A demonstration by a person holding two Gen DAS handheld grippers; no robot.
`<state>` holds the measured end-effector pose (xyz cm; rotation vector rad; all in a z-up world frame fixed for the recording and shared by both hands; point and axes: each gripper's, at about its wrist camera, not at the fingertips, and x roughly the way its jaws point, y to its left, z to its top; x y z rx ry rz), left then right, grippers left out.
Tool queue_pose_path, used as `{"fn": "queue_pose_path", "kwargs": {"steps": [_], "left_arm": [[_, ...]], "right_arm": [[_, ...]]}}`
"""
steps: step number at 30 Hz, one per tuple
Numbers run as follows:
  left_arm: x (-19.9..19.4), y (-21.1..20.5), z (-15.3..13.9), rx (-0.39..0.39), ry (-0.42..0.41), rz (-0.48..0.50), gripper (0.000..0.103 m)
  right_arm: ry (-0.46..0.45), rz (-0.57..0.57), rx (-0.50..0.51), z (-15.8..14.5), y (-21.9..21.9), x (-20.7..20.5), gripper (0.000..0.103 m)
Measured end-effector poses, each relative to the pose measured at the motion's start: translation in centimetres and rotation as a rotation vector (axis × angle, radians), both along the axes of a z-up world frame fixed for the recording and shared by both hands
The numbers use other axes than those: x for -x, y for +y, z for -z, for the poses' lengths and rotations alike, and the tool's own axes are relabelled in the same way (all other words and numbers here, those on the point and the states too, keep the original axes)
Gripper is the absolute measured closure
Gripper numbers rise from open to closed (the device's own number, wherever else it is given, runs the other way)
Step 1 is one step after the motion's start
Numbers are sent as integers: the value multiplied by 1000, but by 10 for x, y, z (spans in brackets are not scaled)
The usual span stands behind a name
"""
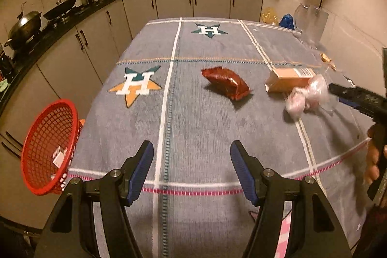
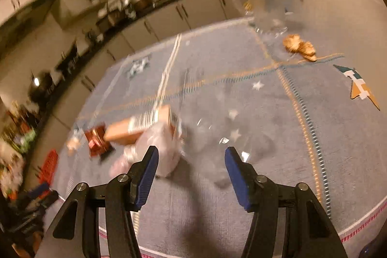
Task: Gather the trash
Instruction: 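Move both tools back from the basket to the table, then grasp the red snack packet with the left tool while the right tool grasps the clear plastic bag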
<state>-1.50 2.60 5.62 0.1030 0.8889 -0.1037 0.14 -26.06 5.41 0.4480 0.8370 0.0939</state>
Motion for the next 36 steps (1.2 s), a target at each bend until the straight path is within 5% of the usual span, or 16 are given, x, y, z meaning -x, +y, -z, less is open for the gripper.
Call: {"fn": "queue_pose_path", "kwargs": {"steps": [3,6,11,14,17,21,24,36], "left_arm": [[-4,-5,-3,-8,-4,4,38],[-8,-12,-2,-13,-3,15,38],[-15,-22,-2,-9,-1,32,38],[-22,-23,-2,2,7,28,38],[-24,-22,-1,8,12,26,38],[-26,-21,3,4,19,29,38],[-28,-20,4,5,20,28,38],[-47,-10,2,100,50,-4,38]], "right_arm": [[-76,27,-95,-12,-19,9,41],[-112,56,-67,-22,-30,15,41],[-72,29,86,-18,-15,12,41],[-82,-31,288,-17,15,14,43],[-82,-80,466,-9,42,13,66],[-53,-123,556,6,54,4,77],[-45,-132,567,13,53,3,85],[-152,-72,431,-13,40,25,88]]}}
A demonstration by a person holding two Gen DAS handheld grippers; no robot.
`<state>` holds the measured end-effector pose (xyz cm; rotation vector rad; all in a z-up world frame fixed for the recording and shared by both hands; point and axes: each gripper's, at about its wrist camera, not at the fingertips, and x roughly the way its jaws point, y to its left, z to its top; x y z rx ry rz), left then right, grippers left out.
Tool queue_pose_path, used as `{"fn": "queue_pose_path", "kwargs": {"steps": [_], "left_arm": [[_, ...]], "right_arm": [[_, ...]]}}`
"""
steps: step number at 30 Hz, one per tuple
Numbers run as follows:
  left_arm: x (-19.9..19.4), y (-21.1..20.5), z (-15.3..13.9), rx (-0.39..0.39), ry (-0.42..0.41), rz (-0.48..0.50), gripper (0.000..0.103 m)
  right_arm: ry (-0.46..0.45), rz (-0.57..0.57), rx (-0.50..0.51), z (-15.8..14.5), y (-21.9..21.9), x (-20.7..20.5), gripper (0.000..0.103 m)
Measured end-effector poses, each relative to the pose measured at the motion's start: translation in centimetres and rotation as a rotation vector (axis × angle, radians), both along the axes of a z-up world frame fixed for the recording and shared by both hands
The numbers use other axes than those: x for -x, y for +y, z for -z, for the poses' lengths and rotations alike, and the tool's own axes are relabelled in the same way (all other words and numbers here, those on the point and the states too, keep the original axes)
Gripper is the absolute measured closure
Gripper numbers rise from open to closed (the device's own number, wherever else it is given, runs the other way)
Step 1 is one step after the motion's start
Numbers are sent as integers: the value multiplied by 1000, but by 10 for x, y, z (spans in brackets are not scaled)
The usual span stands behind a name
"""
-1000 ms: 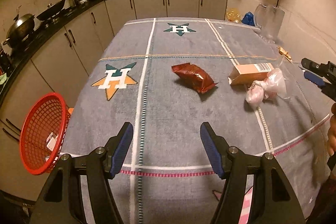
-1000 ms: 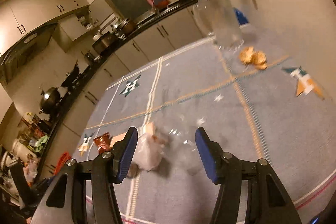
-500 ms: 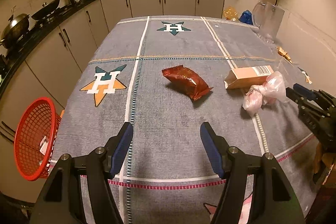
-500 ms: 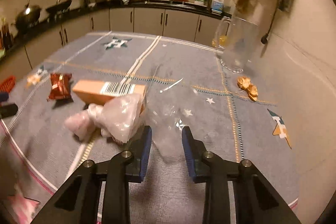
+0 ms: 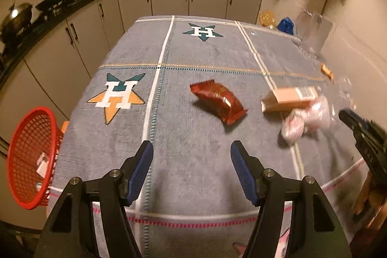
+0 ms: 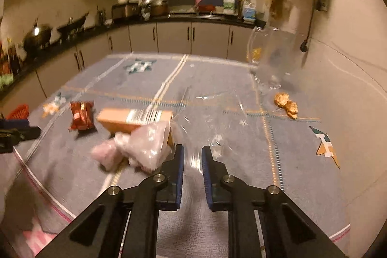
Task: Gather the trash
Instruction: 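Grasp the red snack packet with the left tool while the right tool grasps the clear plastic bag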
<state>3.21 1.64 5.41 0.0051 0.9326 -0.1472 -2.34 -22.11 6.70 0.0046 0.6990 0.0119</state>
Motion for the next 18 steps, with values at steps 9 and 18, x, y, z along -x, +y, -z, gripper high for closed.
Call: {"fn": "queue_pose_path", "kwargs": {"steps": [9,18], "left_arm": [[-63,-2,16,241,141,-154,38],[-95,-40,38,159,128,-163,41]], "right_arm": [[-61,7,-149,-11,-16,8,87],[-82,8,-207,-16,-25,12,87]]}}
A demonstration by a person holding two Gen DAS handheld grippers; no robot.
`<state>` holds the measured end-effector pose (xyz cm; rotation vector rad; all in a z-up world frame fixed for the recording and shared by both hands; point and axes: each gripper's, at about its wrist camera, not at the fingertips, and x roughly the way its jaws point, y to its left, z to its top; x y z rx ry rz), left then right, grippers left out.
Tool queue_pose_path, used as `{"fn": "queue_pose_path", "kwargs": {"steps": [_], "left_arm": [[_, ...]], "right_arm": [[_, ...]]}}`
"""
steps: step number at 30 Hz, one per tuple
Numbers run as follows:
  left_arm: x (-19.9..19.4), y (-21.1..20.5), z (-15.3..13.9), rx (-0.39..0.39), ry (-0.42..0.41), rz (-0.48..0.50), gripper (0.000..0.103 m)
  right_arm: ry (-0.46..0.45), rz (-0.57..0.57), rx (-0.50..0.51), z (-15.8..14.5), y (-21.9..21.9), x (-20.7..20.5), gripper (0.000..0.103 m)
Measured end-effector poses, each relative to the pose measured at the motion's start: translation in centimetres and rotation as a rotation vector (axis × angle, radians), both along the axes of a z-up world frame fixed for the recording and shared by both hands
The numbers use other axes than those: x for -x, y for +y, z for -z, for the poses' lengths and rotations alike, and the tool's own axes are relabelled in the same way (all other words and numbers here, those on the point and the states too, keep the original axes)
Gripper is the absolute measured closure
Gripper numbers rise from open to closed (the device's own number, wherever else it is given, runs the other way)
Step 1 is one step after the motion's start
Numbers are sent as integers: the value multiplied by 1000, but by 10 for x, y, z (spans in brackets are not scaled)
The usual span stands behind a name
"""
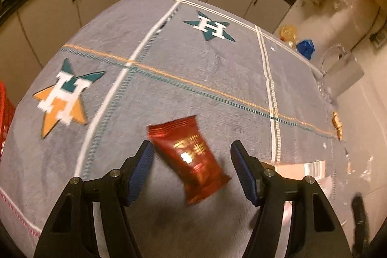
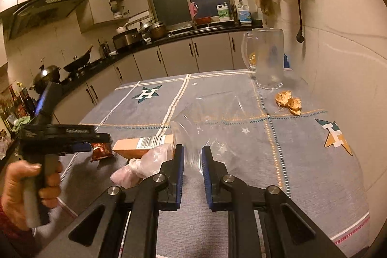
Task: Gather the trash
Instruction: 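Grasp the red snack packet with the left tool while the right tool grasps the clear plastic bag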
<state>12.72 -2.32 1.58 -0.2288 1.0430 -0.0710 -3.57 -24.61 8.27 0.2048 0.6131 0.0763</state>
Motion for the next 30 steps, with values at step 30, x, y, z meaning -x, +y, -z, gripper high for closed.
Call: {"fn": "queue_pose_path", "kwargs": {"steps": [30], "left_arm": [[115,29,-31,-119,-195,150,70]], "right_arm": [[-40,-214,-19,-5,49,13,87]]}}
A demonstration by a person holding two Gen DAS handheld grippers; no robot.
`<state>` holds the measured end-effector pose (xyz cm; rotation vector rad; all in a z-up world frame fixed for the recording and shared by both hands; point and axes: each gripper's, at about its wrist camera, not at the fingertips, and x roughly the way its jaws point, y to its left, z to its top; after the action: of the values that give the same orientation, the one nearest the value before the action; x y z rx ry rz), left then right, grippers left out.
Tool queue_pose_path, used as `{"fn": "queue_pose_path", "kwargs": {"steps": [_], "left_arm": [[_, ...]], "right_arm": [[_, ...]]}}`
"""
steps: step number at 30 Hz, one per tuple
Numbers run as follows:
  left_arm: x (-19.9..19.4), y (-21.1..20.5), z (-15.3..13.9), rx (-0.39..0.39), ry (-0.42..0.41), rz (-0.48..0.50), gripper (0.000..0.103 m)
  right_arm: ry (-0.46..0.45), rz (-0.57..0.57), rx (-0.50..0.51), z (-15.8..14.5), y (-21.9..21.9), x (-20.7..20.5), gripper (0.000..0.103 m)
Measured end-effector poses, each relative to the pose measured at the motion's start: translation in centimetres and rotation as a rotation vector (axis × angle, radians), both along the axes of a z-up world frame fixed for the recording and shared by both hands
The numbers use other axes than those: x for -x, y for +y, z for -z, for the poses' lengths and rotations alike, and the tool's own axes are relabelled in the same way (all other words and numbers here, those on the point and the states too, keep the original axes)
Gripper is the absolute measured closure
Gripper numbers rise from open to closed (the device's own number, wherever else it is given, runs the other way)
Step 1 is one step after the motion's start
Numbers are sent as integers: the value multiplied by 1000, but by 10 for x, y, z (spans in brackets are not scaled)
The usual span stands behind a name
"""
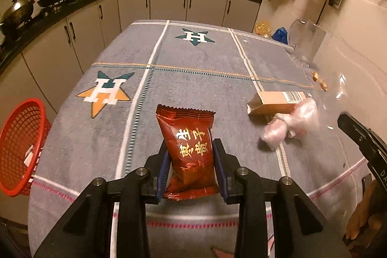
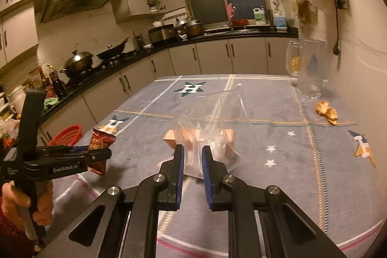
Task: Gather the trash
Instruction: 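Grasp the red snack packet with the left tool while the right tool grasps the clear plastic bag, then carry the snack packet with the left tool while the right tool carries the clear bag to the basket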
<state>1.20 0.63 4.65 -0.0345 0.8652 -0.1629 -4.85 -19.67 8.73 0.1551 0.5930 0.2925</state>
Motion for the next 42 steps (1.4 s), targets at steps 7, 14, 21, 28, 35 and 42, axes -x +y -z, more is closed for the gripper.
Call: {"fn": "queue_pose_path", "kwargs": {"steps": [7,14,21,28,35,42], "left_arm": [[14,24,-11,15,-24,-15,70],[24,58,-22,36,-51,-51,70],[31,101,-29,57,-76,-114,70],[36,152,-33,53,-90,-191,70],[40,215,-28,25,-83,-300,70],[41,266,-16,12,-64,-386,70]], "right_arm": [[1,-75,-37,-7,29,8,87],[10,-169,-47,-14,67,5,87],[25,-270,-27,-13,118,-3,87],[55,-391,-1,-9,185,-13,87],[83,-501,-9,-8,247,-32,87],[133,-578,-53,-8,302,-55,87]]}}
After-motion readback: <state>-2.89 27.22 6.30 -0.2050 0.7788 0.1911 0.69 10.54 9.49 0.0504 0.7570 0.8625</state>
